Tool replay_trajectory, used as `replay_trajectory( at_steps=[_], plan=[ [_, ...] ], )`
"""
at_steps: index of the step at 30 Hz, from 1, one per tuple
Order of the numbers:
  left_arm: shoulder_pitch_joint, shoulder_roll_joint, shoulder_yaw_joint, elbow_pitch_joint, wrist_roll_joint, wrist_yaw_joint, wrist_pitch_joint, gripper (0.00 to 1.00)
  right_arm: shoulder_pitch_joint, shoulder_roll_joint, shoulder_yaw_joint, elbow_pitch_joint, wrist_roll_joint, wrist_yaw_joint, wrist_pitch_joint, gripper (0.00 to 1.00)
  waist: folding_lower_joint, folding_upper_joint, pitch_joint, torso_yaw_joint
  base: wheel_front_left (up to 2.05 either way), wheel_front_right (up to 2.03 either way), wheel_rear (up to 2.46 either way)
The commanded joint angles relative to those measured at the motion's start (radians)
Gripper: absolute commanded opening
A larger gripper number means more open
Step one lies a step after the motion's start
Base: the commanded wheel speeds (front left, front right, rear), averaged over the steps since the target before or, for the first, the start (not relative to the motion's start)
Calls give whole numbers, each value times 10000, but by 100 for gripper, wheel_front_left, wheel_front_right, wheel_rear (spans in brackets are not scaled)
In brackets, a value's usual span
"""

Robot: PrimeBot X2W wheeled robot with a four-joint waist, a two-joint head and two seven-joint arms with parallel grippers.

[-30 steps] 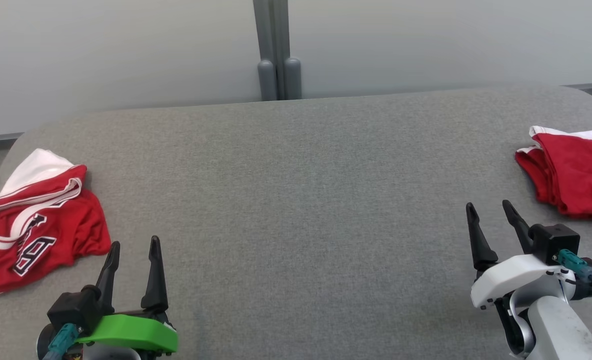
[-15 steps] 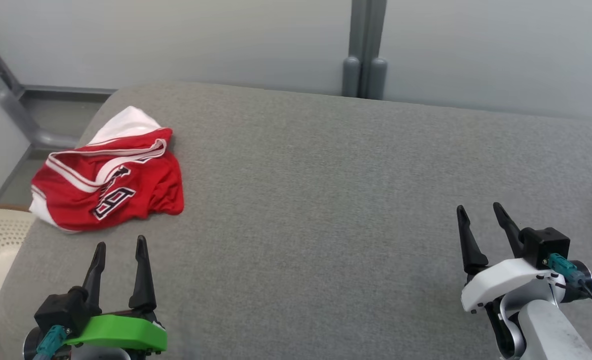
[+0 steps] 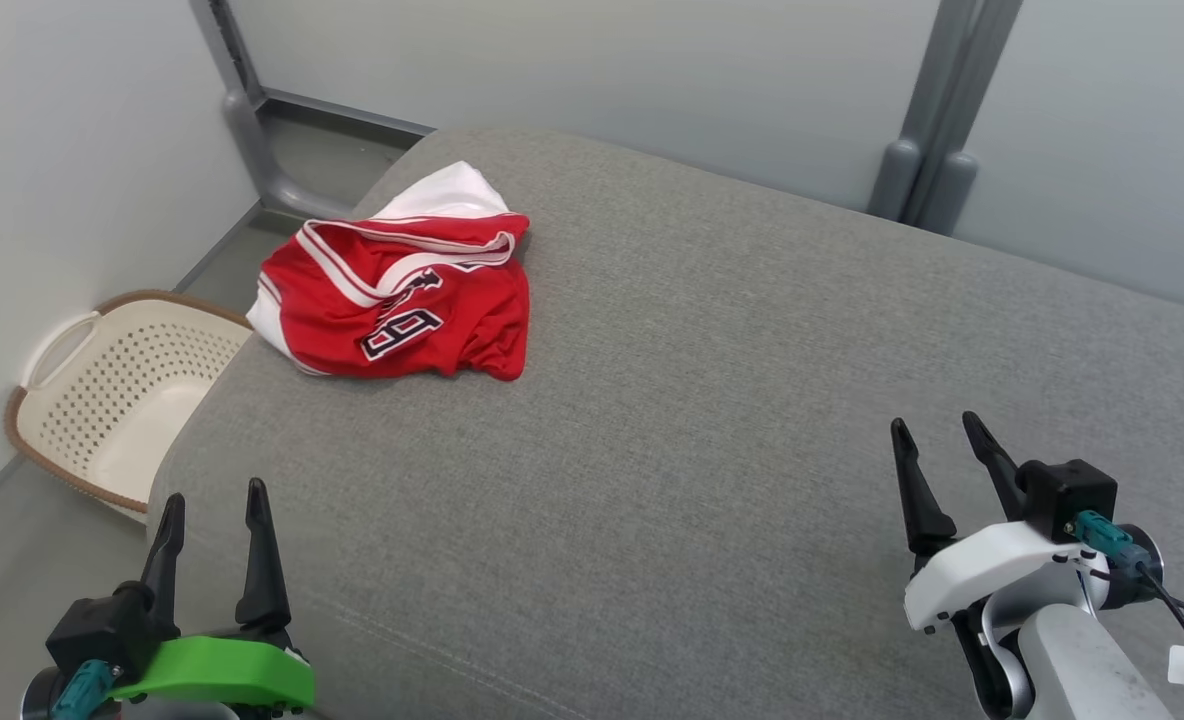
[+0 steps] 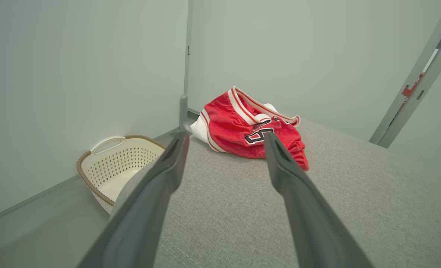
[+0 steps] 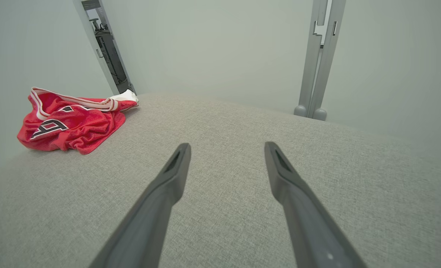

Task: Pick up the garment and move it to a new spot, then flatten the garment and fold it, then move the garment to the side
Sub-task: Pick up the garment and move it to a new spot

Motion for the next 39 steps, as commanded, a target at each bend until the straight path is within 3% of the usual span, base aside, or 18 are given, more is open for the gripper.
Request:
replay_trajectory(
  at_steps=[1, 13, 18, 25, 29, 34, 37, 39],
  plan=[
    [126, 30, 26, -1, 46, -30, -6, 100, 46, -10, -9, 28, -26, -18, -26, 100, 0, 0, 22, 496, 0, 0, 0],
    [-293, 30, 74, 371, -660, -30, -6, 100, -93, -47, 49, -111, -95, -18, -26, 100, 0, 0, 431, 448, 0, 0, 0],
    [-1044, 539, -117, 1119, -1216, -30, 167, 100, -272, -103, 121, -257, -246, -18, 6, 100, 0, 0, 865, 43, 0, 0, 0],
    [-3817, 1886, 335, 1899, -3152, -30, 3229, 100, -923, -187, 609, -1088, -568, -18, 326, 100, 0, 0, 2190, -1068, 0, 0, 0],
    [-5152, 2799, 1110, 1796, -4357, 284, 5400, 100, -1404, -242, 1011, -1842, -745, -18, 571, 100, 0, 0, 3288, -2088, 0, 0, 0],
    [-5986, 3887, 1983, 1341, -5419, 1266, 7932, 100, -1622, -358, 1101, -2871, -888, -18, 821, 100, 0, 0, 4560, -3123, 0, 0, 0],
    [-5994, 4439, 2352, 881, -5610, 2063, 8932, 100, -1610, -295, 1015, -3442, -892, -18, 825, 100, 0, 0, 5196, -3711, 0, 0, 0],
    [-6102, 4814, 2691, 780, -5834, 2343, 9387, 100, -1626, -295, 897, -3768, -984, -18, 836, 100, 0, 0, 5584, -4039, 0, 0, 0]
  ],
)
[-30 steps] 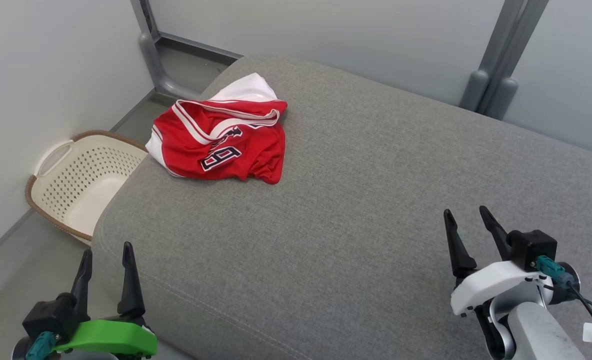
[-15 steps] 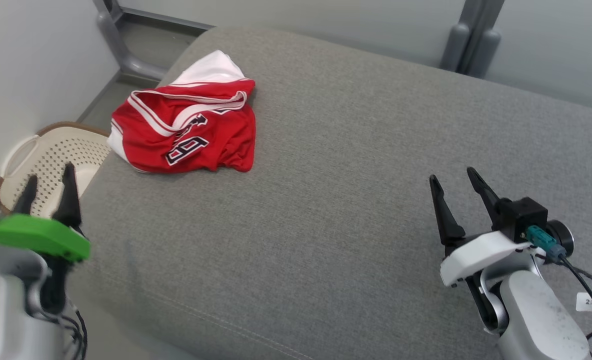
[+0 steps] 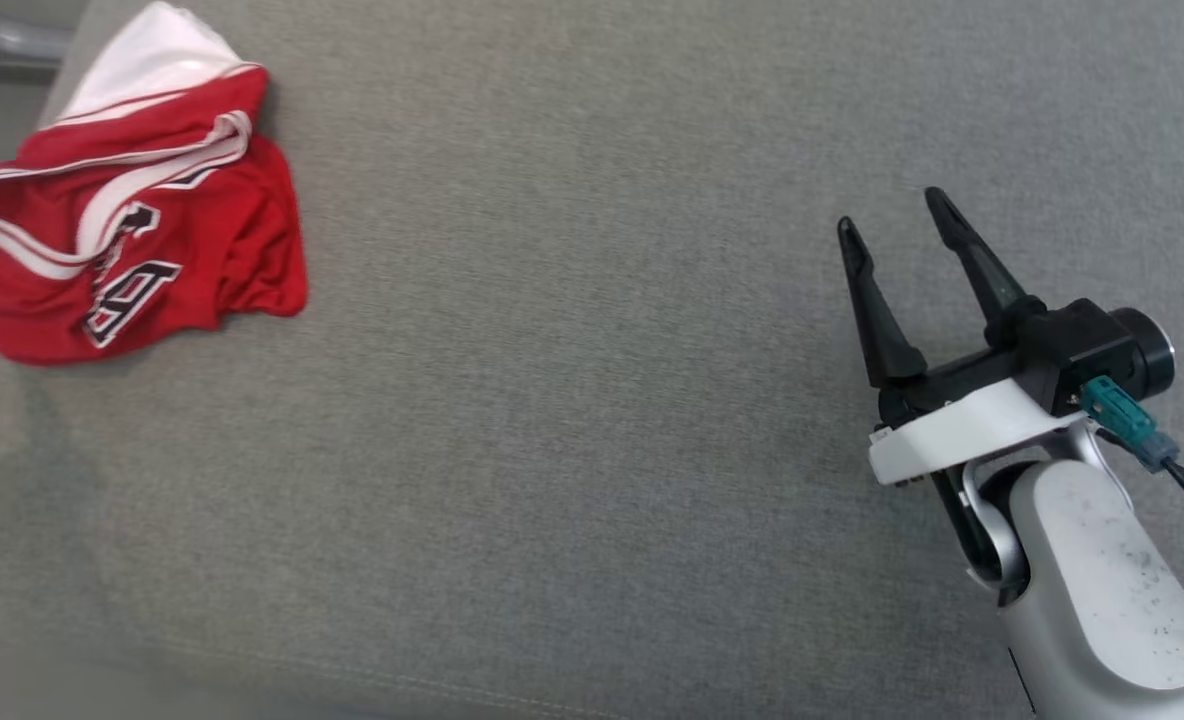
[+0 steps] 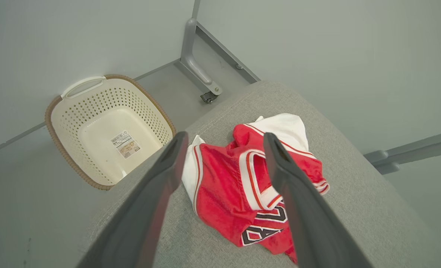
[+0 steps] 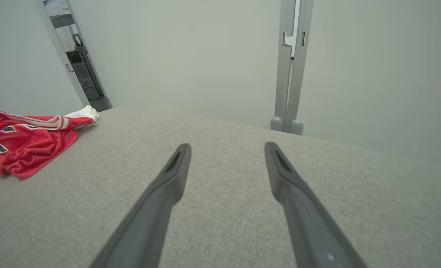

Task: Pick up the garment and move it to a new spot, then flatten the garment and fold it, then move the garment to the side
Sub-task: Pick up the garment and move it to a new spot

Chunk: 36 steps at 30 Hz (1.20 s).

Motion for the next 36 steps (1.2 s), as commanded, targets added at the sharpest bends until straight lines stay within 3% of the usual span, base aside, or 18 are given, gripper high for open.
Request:
replay_trajectory(
  at_steps=[1, 6, 13, 20, 21, 22, 23, 33, 36],
  plan=[
    [-182, 229, 144, -111, -159, 180, 249, 100, -148, -8, -90, -224, -70, -20, -12, 100, -1, 0, 2047, -1964, 0, 0, 0],
    [171, 589, 523, -747, -487, 971, 1402, 100, -14, -3, -105, -667, -149, -20, -70, 100, -1, 0, 2746, -2427, 0, 0, 0],
    [926, 1017, 399, -1132, -35, 1862, 2397, 100, -122, 133, 105, -753, -168, -20, -206, 100, -1, 0, 3137, -2666, 0, 0, 0],
    [1461, 458, 418, -602, -513, 2030, 2888, 100, -297, 80, 333, -616, -125, -20, -260, 100, -1, 0, 3004, -2759, 0, 0, 0],
    [1481, 367, 394, -514, -583, 1947, 2906, 49, -296, 62, 325, -592, -126, -20, -267, 100, -1, 0, 2941, -2751, 0, 0, 0],
    [1459, 306, 394, -451, -648, 1873, 2849, 32, -281, 20, 295, -557, -111, -20, -270, 100, -1, 0, 2876, -2733, 0, 0, 0],
    [1425, 252, 397, -361, -717, 1760, 2769, 0, -271, -8, 279, -523, -96, -20, -257, 100, -1, 0, 2790, -2709, 0, 0, 0],
    [793, 713, 556, -69, -754, 420, 1691, 0, 14, 23, 286, -147, 22, -20, -348, 100, -1, 0, 1162, -2316, 0, 0, 0],
    [514, 870, 488, -304, -640, 220, 1490, 0, 113, 117, 333, 55, 96, -20, -407, 100, -1, 0, 496, -2249, 0, 0, 0]
  ],
)
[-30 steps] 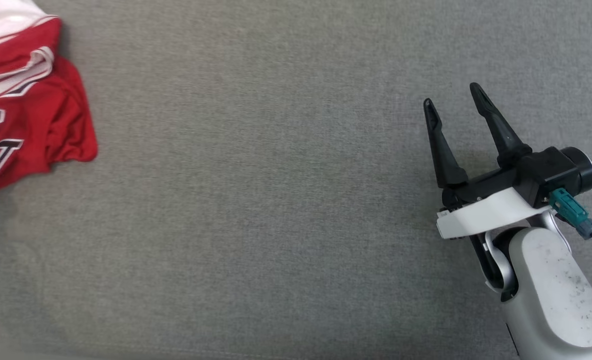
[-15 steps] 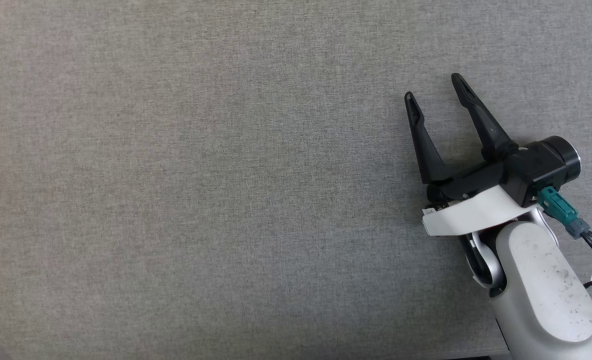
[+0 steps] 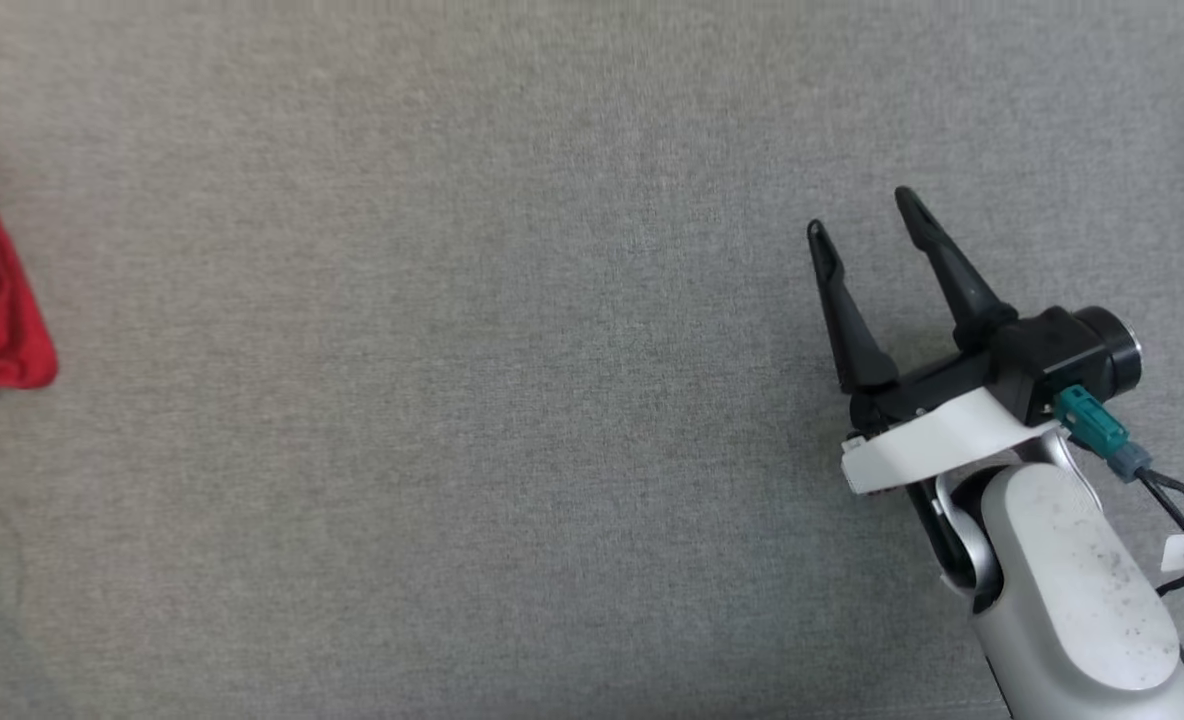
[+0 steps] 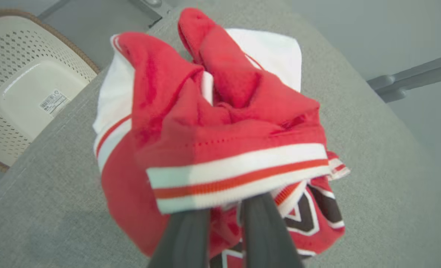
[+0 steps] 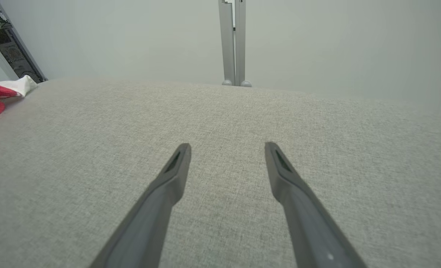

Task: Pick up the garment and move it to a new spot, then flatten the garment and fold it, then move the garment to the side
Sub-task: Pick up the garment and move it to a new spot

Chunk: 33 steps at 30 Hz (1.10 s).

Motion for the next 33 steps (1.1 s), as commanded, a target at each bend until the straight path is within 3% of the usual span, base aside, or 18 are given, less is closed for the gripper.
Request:
replay_trajectory(
  at_steps=[1, 8, 13, 17, 23, 27, 33],
  plan=[
    [-233, 60, -65, -168, 92, -111, -114, 0, 234, 15, 28, 154, 107, -18, -82, 100, -1, 0, -1244, 325, 0, 0, 0],
    [-1204, -8, -923, -1659, 171, -244, 152, 0, 611, 174, 108, 715, 317, -18, -210, 100, -1, 0, -2714, 164, 0, 0, 0],
    [-1954, -556, -2062, -2914, 335, -103, 478, 0, 860, 346, 148, 956, 382, -18, -284, 100, -1, 0, -3469, -357, 0, 0, 0],
    [-2333, -970, -2967, -3647, 442, -233, 751, 0, 859, 491, 298, 1053, 495, -18, -330, 100, -1, 0, -3808, -1023, 0, 0, 0],
    [-2557, -2063, -4157, -4373, 254, -353, 769, 0, 923, 616, 420, 1151, 514, -18, -364, 100, -1, 0, -3894, -2157, 0, 0, 0],
    [-2131, -2891, -5008, -4537, 210, -538, 580, 0, 961, 630, 388, 1173, 504, -18, -361, 100, -1, 0, -3732, -2957, 0, 0, 0],
    [-1155, -3625, -5912, -4195, 520, -907, -94, 0, 935, 664, 369, 1108, 535, -18, -371, 100, -1, 0, -3271, -4099, 0, 0, 0]
  ],
)
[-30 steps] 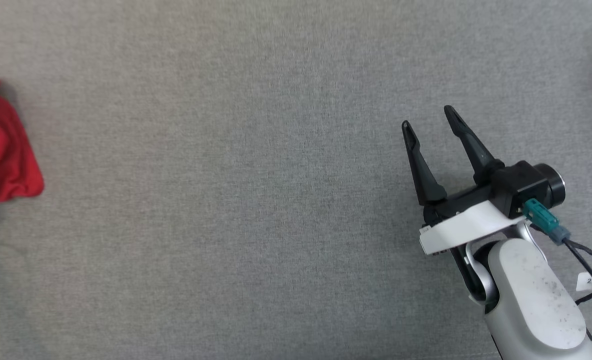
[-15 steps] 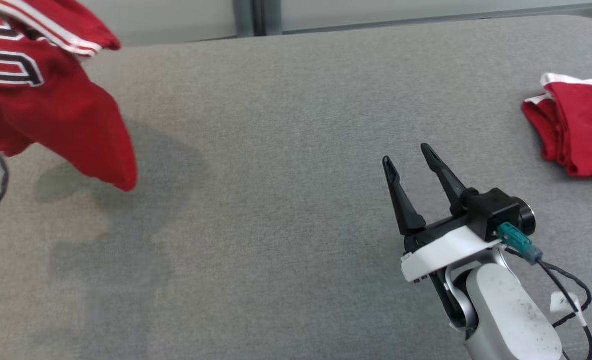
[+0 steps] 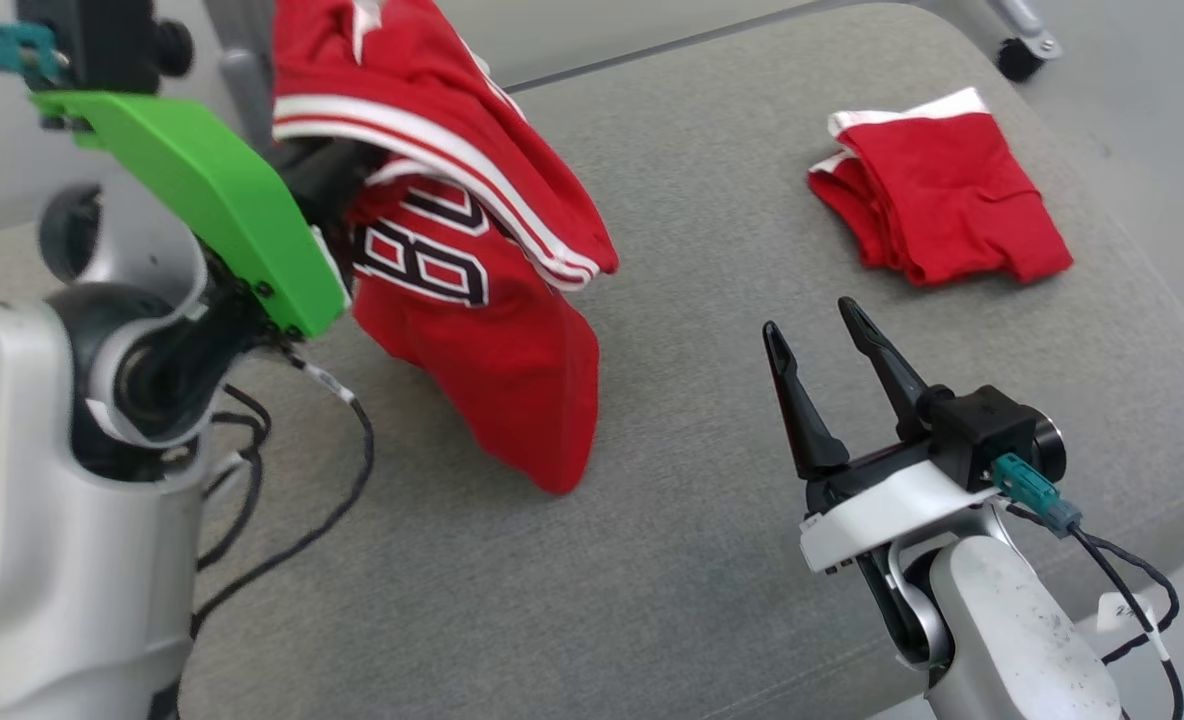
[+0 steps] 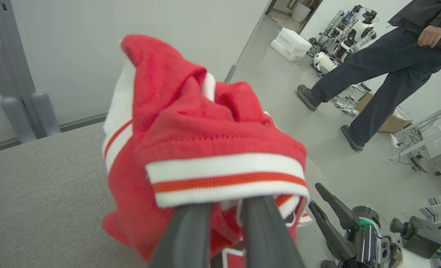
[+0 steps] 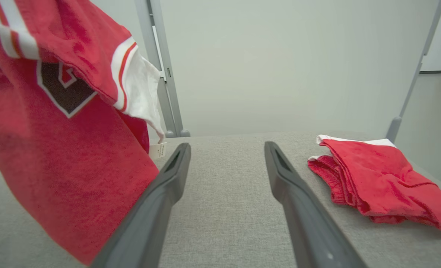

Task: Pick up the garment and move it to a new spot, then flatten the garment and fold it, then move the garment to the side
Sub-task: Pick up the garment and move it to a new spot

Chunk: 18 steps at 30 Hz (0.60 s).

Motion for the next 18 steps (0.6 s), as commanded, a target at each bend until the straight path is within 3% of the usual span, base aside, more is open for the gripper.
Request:
replay_trajectory(
  at_steps=[1, 5, 11, 12, 13, 14, 18],
  plan=[
    [427, -125, -47, 319, 127, -71, -287, 0, 103, 17, -55, -15, 27, -18, -47, 100, 1, -1, 441, -1257, 0, 0, 0],
    [1225, -543, 34, 1529, 204, -276, -1439, 0, 184, 35, -190, -6, 54, -18, -68, 100, 1, -1, 738, -1559, 0, 0, 0],
    [1890, -621, -155, 3961, 1299, -757, -3737, 0, 257, 29, -289, 0, 62, -18, -94, 100, 1, -1, 984, -1478, 0, 0, 0],
    [1905, -622, -248, 4323, 1504, -845, -3999, 8, 279, 23, -314, -2, 46, -18, -96, 100, 1, -1, 981, -1405, 0, 0, 0],
    [1905, -615, -365, 4718, 1706, -933, -4304, 49, 303, 2, -336, -2, 18, -18, -93, 100, 1, -1, 968, -1307, 0, 0, 0],
    [1882, -640, -412, 5001, 1778, -981, -4558, 100, 312, -9, -340, -3, -11, -19, -76, 100, 1, -1, 947, -1218, 0, 0, 0],
    [1653, -772, -483, 5928, 2245, -1043, -5823, 100, 331, -98, -391, -32, -55, -19, 13, 100, 1, -1, 784, -729, 0, 0, 0]
  ],
)
